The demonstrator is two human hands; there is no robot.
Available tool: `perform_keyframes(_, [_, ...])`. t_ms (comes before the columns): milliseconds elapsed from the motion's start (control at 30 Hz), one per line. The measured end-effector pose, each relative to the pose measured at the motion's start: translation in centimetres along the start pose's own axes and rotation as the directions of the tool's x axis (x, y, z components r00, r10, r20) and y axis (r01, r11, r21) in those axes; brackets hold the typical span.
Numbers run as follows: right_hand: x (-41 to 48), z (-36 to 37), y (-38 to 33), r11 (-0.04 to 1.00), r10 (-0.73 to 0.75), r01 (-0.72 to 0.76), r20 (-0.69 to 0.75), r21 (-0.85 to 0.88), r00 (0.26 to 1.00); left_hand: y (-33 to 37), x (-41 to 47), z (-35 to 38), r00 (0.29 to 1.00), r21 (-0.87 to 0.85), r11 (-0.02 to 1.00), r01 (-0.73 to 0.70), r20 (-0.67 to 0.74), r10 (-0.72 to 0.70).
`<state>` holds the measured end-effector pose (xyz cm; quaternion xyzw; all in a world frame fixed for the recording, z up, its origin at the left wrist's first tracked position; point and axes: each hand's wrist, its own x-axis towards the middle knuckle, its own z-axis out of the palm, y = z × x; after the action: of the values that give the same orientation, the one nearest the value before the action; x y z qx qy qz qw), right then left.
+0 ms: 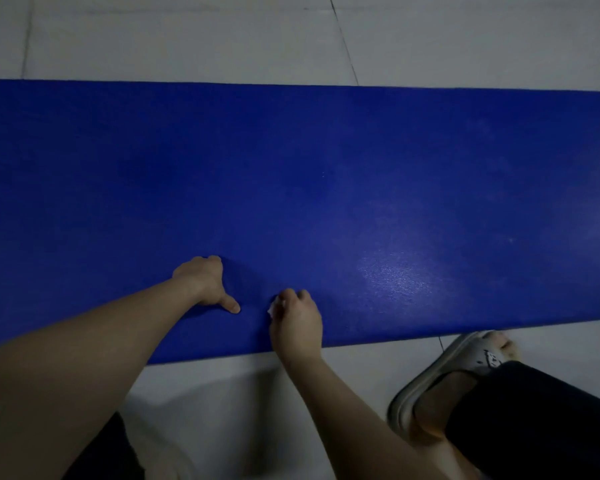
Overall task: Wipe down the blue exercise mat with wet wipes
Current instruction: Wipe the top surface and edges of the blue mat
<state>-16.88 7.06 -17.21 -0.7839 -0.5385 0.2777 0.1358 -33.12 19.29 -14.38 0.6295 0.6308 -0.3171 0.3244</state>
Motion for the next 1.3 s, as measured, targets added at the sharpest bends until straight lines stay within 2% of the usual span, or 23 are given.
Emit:
perform_keyframes(100, [0.8,-0.7,1.0,0.999,-0.035,0.036,0.029,-0.014,0.999,0.1,-0.1,0.0,1.0,0.001,1.0,-0.005,-0.001,0.005])
perform_keyframes(167, [1.8,-2.2,2.6,1.0,-0.003,0.003,-0.019,-0.024,1.0,0.1,-0.1,-0.1,1.0,-0.004,1.0,-0.008,0.003,0.008])
perform_keyframes(333, [4.6,-7.4,7.8,0.969,0.245,-0.244,-0.15,0.022,0.958,0.0,0.0,0.0,1.0,-0.002,1.0,-0.006,-0.001,0.006])
perform_keyframes(533, [6.6,-10.4,10.6,0.868,0.495,-0.445,-0.299,0.222,0.816,0.0,0.1,0.1,1.0,0.001,1.0,-0.002,-0.005,0.002])
perform_keyframes(600, [6.6,-9.1,9.4,0.893,0.45,-0.409,-0.309,0.19,0.838,0.1,0.2,0.1,1.0,0.002,1.0,0.003,-0.009,-0.003])
perform_keyframes(700, [6.2,-6.0,6.5,0.938,0.344,-0.32,-0.243,0.133,0.907,0.1,0.2,0.0,1.0,0.011,1.0,0.0,-0.007,0.0])
perform_keyframes(833, [4.8,-2.3,1.3,0.991,0.12,-0.112,-0.123,0.072,0.985,0.1,0.3,0.0,1.0,0.016,1.0,0.003,-0.006,-0.003])
perform_keyframes(933, [3.8,-0.2,-1.6,0.999,-0.043,0.043,0.004,0.016,0.999,0.0,0.5,0.3,1.0,0.008,1.0,0.005,-0.016,-0.005])
perform_keyframes(1033, [4.1,-0.3,-1.9,0.992,-0.122,0.123,0.059,-0.023,0.991,0.0,0.5,0.2,1.0,0.006,1.0,0.008,-0.008,-0.008])
perform_keyframes(1133, [5.5,-2.2,0.5,0.995,-0.098,0.098,-0.003,-0.031,0.995,-0.1,0.5,0.2,1.0,0.008,1.0,0.002,0.001,-0.002])
perform_keyframes(1200, [6.6,-4.1,3.0,1.0,-0.015,0.015,-0.1,-0.006,0.995,-0.1,0.5,0.2,1.0,0.0,1.0,-0.003,0.005,0.003])
perform_keyframes(1300, [7.9,-7.7,7.0,0.993,0.108,-0.113,-0.173,-0.017,0.979,-0.1,0.5,0.2,1.0,-0.008,1.0,-0.003,0.004,0.003])
